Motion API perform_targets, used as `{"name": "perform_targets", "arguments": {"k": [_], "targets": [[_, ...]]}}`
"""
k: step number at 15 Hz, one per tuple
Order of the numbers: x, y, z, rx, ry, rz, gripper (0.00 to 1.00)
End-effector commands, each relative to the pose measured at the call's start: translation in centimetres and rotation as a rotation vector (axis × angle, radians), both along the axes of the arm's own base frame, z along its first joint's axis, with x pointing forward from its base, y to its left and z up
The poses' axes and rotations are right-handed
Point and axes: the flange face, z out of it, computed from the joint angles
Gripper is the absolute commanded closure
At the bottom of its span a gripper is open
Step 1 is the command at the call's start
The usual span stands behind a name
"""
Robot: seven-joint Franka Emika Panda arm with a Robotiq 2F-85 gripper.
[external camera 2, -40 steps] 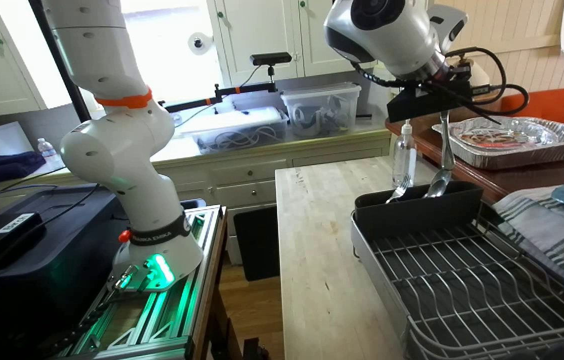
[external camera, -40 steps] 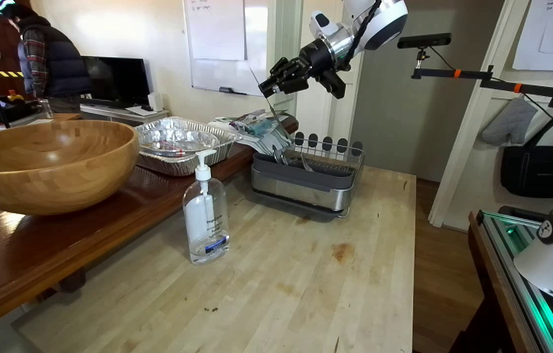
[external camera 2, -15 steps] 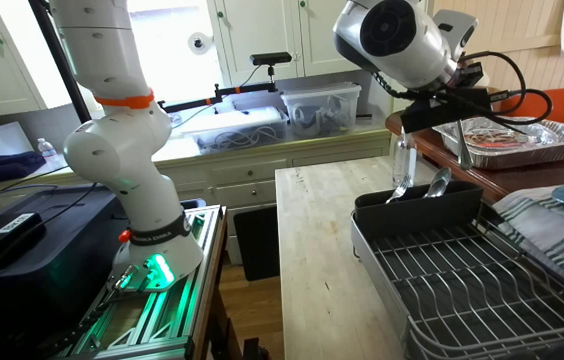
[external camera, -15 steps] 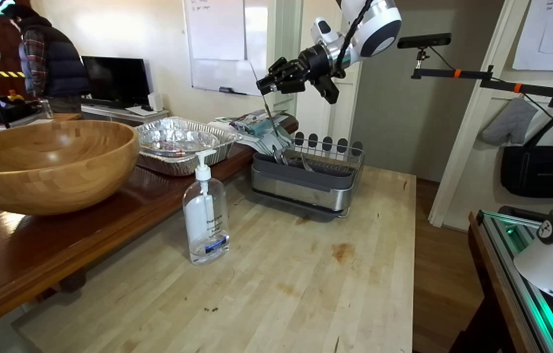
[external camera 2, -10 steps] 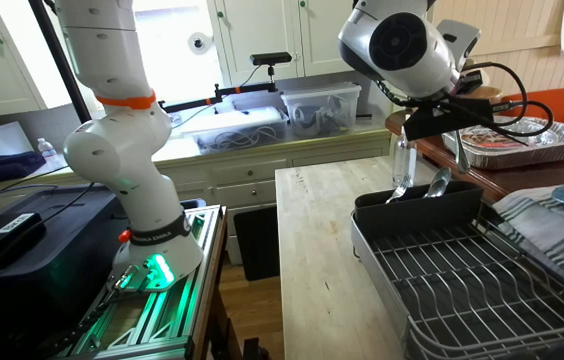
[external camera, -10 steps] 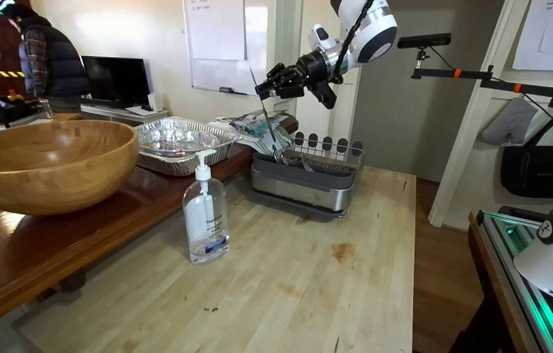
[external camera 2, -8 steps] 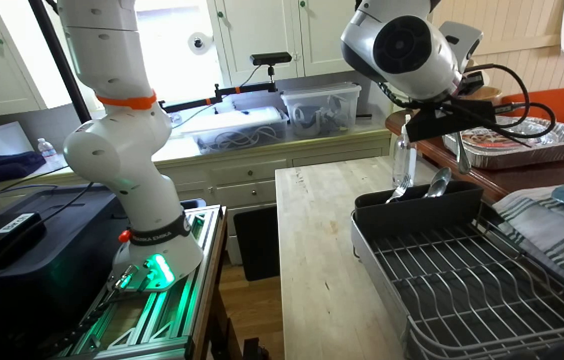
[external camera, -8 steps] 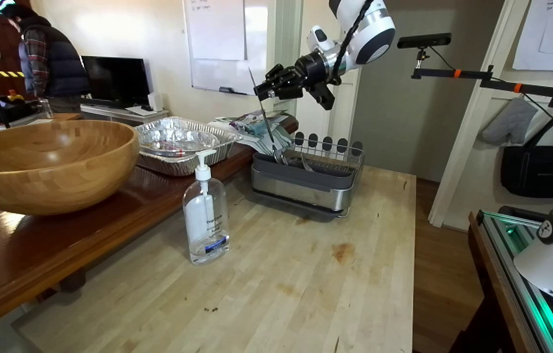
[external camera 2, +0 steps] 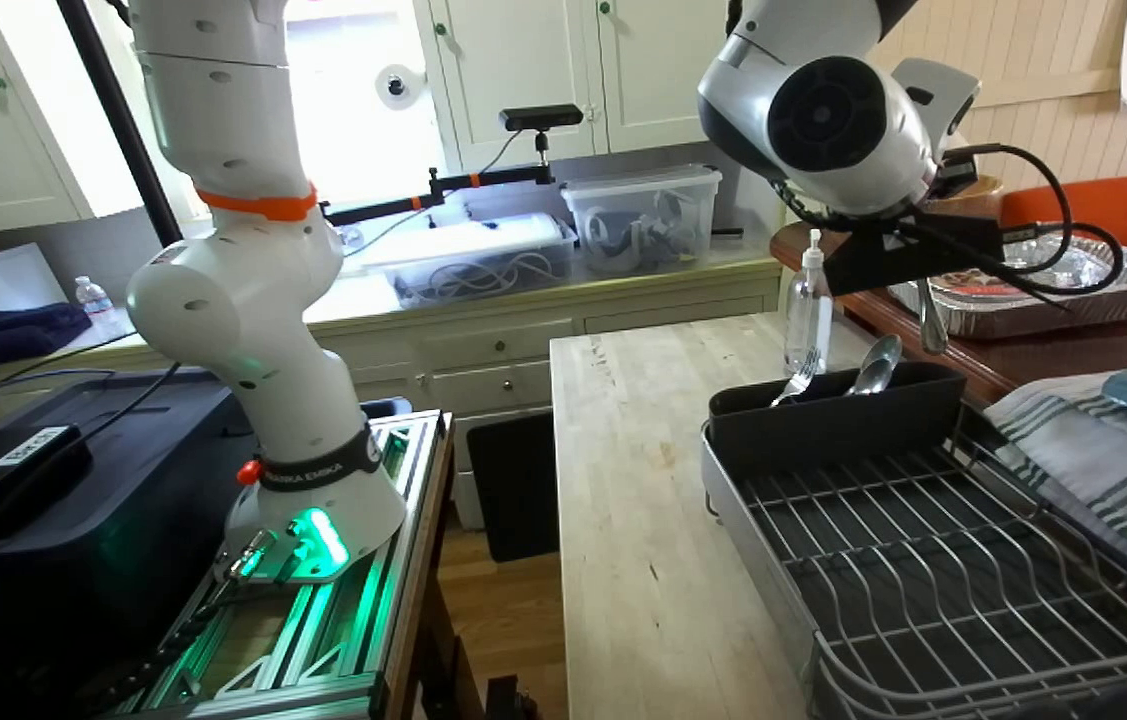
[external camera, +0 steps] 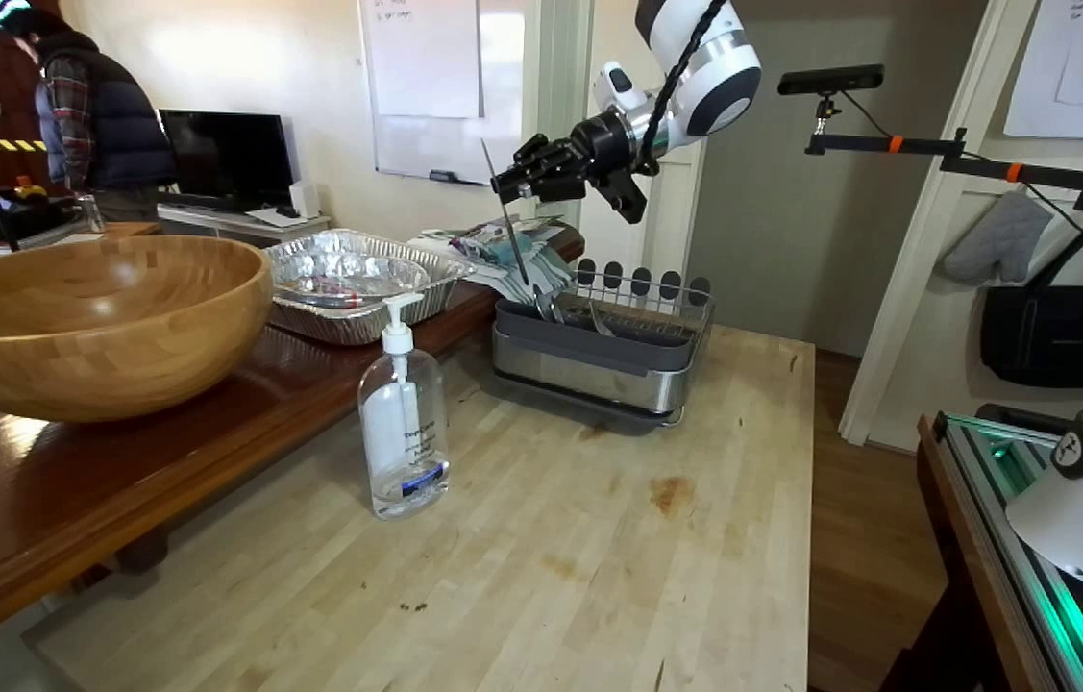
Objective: Put the silver knife on the dishrack.
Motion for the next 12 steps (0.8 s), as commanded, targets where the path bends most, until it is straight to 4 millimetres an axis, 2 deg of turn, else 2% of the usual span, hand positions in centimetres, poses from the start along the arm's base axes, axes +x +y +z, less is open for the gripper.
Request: {"name": "perform_targets", "arguments": {"k": [1, 12], "targets": [[0.8, -0.3, -0.6, 0.026, -0.033, 0.011, 0.94], [1.7, -0.8, -2.7, 0.07, -0.017, 0.018, 0.94]]}}
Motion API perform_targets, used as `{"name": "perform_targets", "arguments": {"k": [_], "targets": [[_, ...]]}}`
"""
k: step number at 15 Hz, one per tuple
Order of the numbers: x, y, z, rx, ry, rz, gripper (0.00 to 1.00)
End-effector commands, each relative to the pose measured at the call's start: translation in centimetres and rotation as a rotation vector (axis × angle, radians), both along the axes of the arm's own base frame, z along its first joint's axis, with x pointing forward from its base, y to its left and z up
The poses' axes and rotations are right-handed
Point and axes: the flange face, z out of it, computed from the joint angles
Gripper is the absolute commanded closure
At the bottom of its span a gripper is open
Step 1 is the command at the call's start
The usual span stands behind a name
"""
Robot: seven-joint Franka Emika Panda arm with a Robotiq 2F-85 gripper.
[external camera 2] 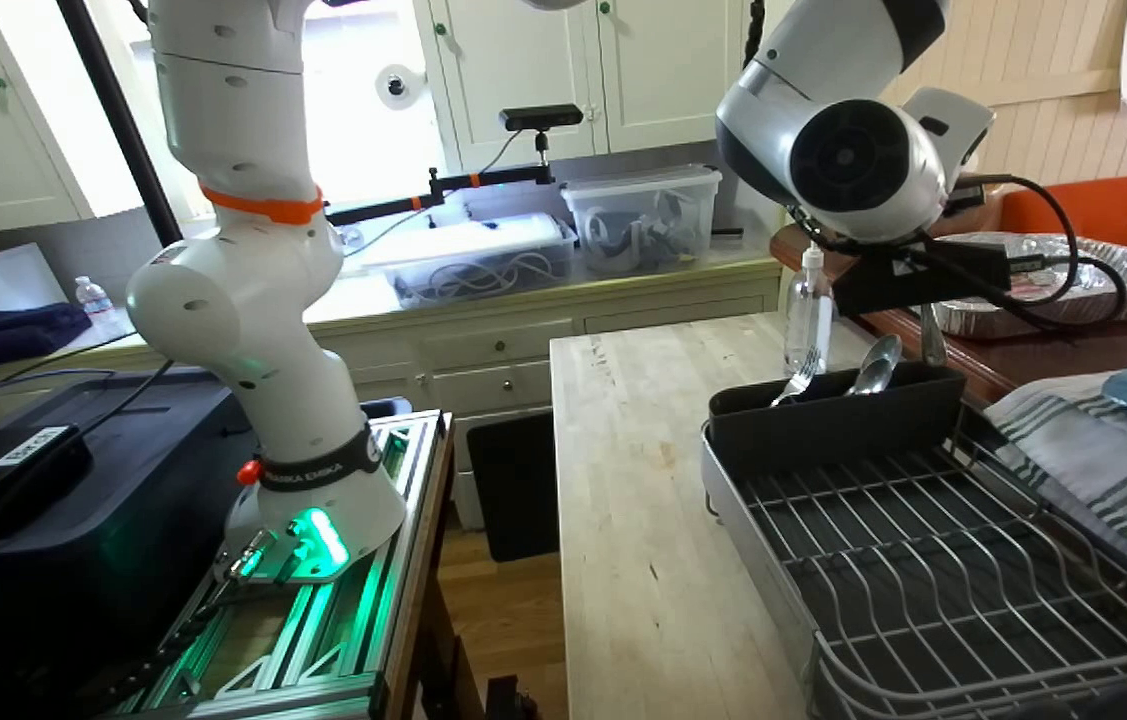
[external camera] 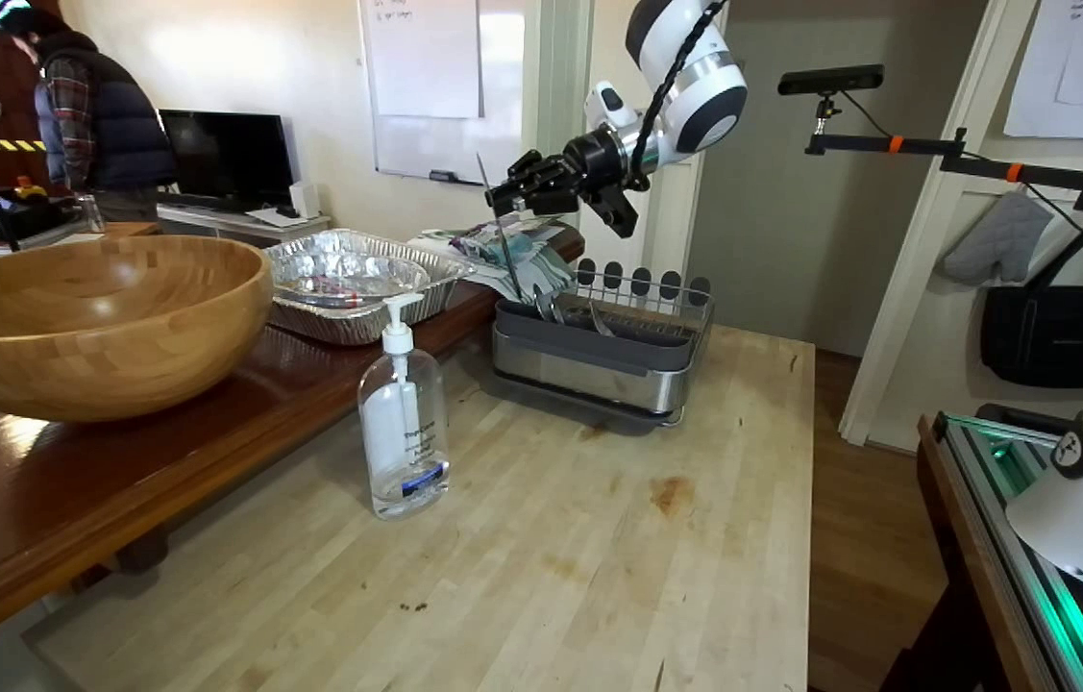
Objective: Put the silver knife on the dishrack.
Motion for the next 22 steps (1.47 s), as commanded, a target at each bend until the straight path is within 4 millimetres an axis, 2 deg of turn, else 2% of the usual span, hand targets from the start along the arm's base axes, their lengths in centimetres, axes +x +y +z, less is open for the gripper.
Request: {"name": "perform_targets", "arguments": {"k": [1, 22], "targets": [[0.7, -0.5, -0.8, 0.03, -0.022, 0.001, 0.94], [1.8, -1.0, -4.8, 0.055, 0.047, -0.002, 0.94]]}}
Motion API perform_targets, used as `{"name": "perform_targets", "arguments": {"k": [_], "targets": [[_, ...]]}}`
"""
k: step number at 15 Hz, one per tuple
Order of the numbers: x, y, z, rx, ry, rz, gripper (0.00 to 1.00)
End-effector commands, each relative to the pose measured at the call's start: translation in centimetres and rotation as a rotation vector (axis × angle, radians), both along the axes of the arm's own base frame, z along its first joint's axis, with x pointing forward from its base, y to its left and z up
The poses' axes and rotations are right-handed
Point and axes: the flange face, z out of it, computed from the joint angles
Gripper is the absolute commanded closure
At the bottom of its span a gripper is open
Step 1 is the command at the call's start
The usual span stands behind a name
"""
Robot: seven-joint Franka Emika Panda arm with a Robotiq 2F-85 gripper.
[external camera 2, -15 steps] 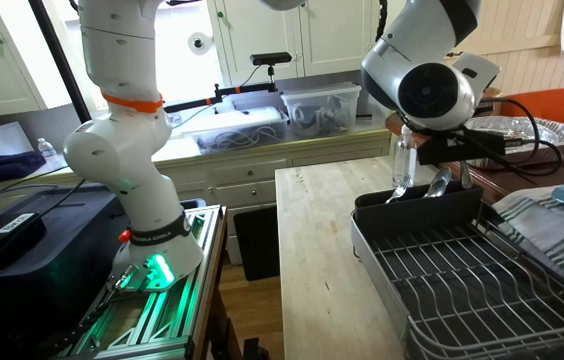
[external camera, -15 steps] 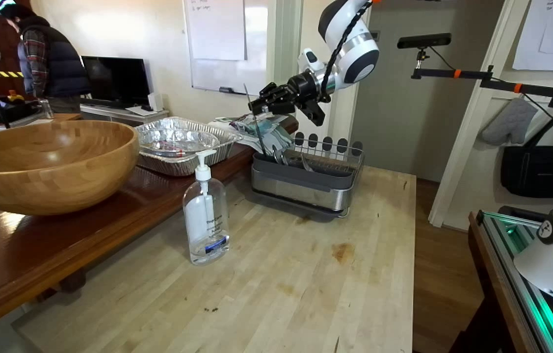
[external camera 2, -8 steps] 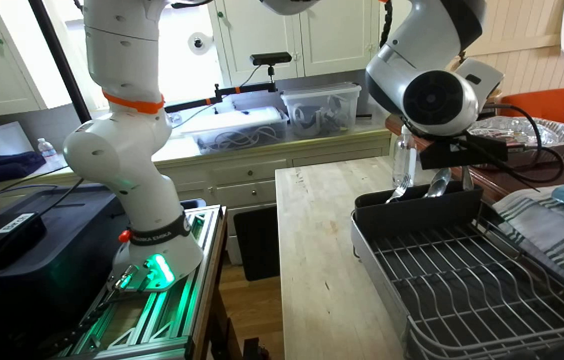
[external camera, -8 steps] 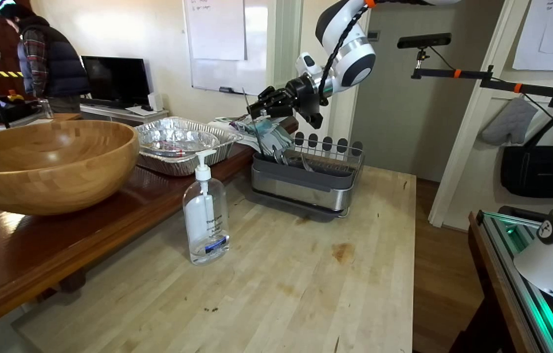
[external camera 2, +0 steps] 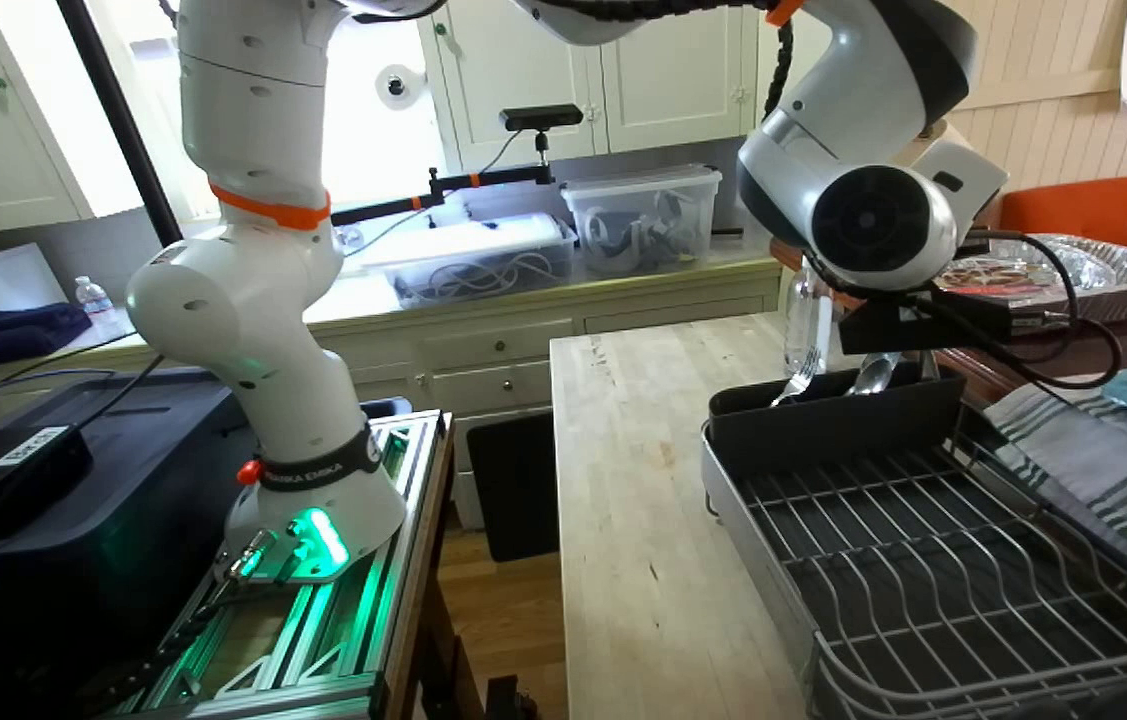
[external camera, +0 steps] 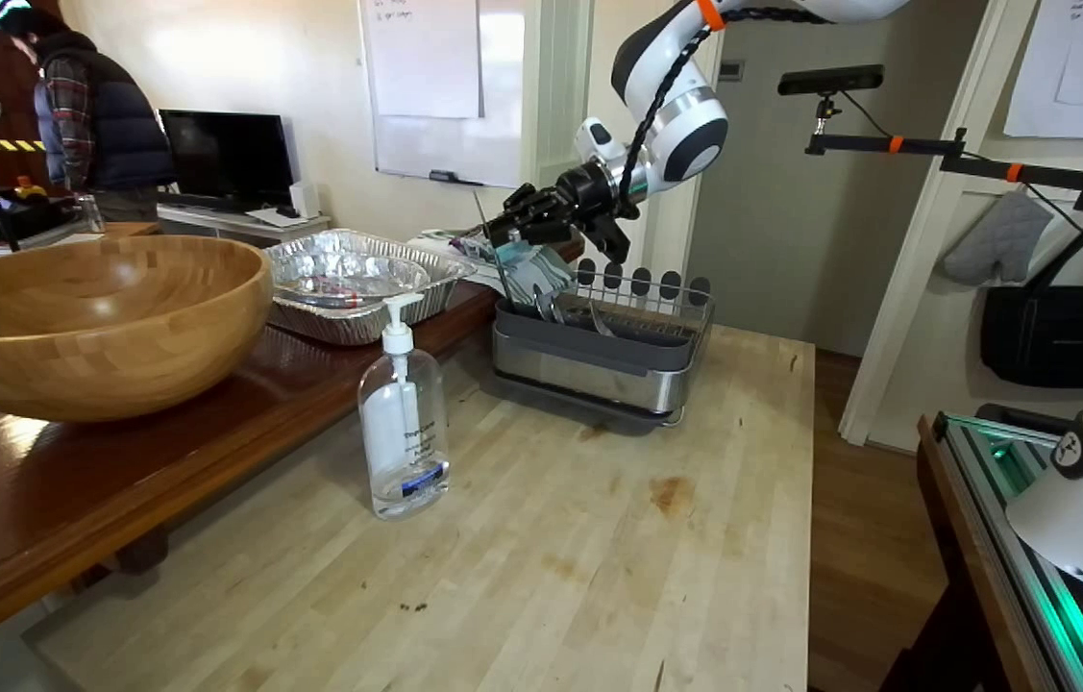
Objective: Put the silver knife on the dishrack.
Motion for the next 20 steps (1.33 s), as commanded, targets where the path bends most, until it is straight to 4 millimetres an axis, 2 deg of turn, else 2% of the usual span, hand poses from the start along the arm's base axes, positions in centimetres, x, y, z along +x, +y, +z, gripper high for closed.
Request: {"name": "perform_targets", "arguments": {"k": [1, 20], "targets": [[0.6, -0.2, -0.8, 0.022, 0.001, -0.001, 0.94], [0.3, -1.0, -2.9, 0.036, 0.105, -0.045, 0.94]]}}
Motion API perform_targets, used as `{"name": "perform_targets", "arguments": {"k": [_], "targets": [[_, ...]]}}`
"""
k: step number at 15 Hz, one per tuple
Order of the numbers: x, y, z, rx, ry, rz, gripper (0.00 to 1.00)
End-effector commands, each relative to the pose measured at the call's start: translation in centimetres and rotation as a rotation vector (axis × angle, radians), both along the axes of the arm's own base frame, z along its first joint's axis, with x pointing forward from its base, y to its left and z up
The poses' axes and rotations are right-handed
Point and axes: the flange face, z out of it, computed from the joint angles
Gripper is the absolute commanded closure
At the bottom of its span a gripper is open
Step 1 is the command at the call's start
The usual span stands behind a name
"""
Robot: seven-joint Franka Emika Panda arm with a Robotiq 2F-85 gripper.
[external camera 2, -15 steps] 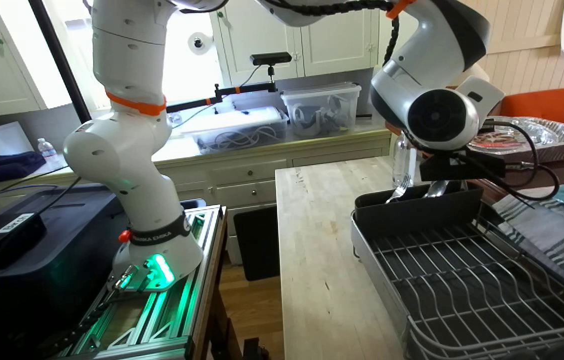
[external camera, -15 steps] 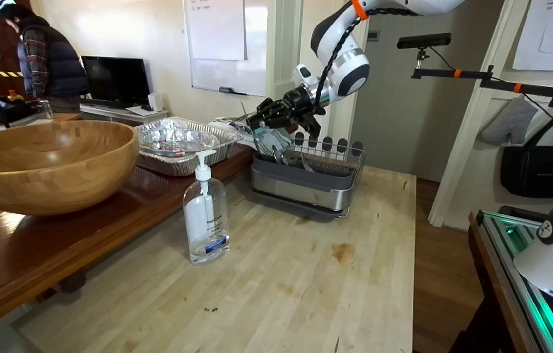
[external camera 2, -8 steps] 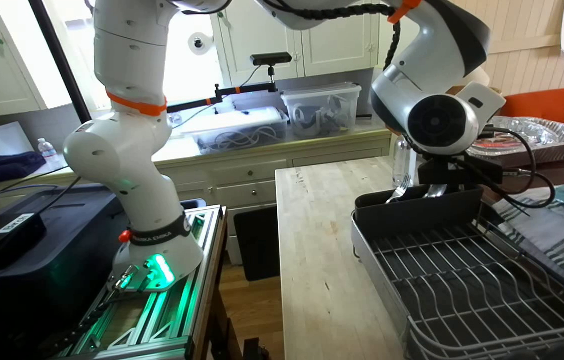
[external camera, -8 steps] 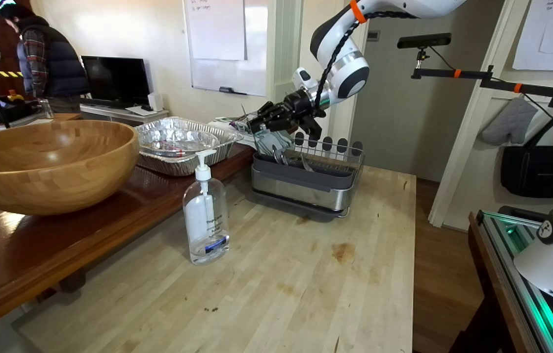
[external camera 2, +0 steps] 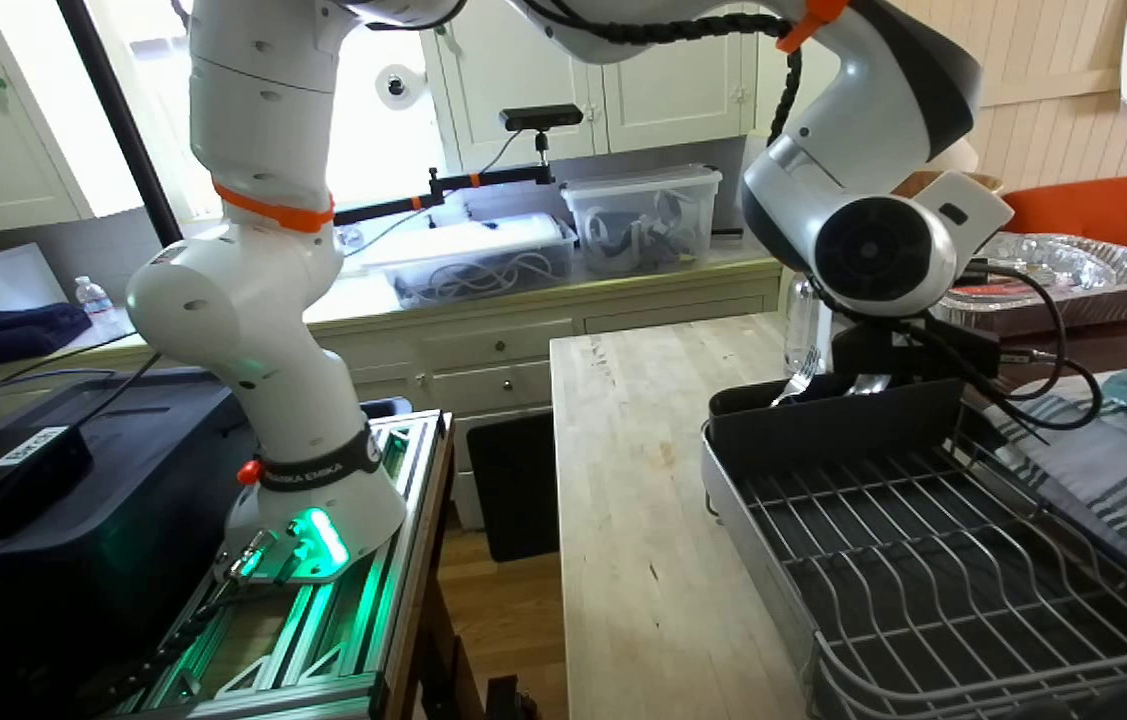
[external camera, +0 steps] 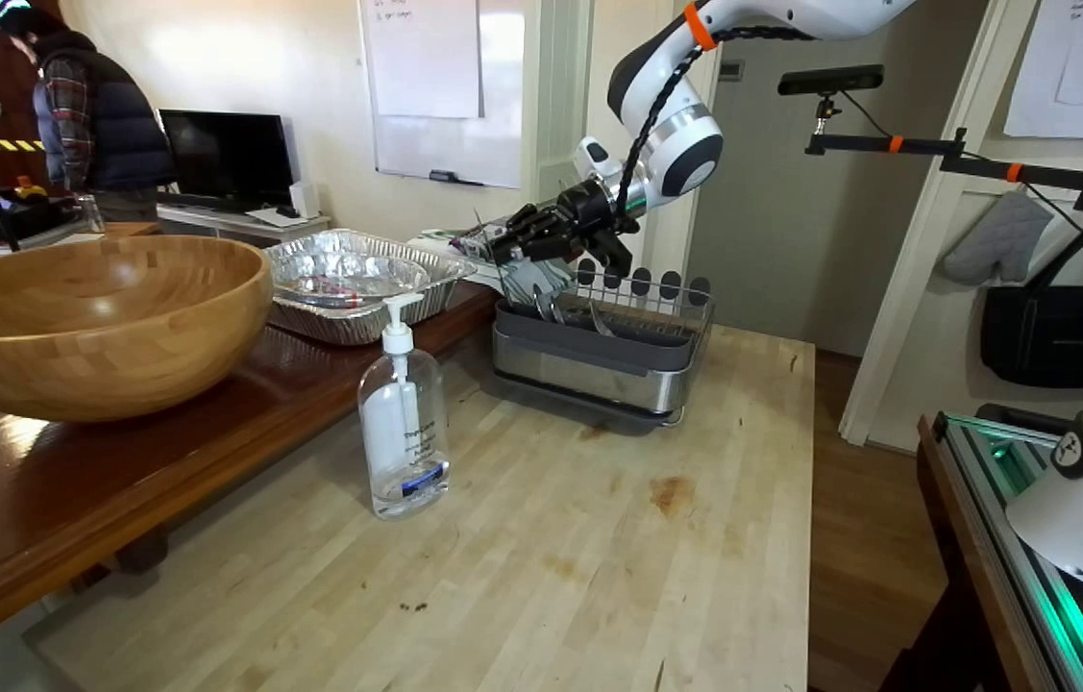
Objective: Put the silver knife on the dishrack.
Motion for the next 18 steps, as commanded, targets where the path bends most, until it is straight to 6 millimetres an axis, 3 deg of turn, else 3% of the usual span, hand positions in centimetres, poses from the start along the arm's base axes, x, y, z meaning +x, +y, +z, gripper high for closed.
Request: {"name": "perform_targets", "arguments": {"k": [1, 18], "targets": [[0.3, -0.5, -0.7, -0.006, 0.037, -0.017, 0.94], [0.1, -1.3, -2.4, -0.014, 0.211, -0.027, 0.94]]}}
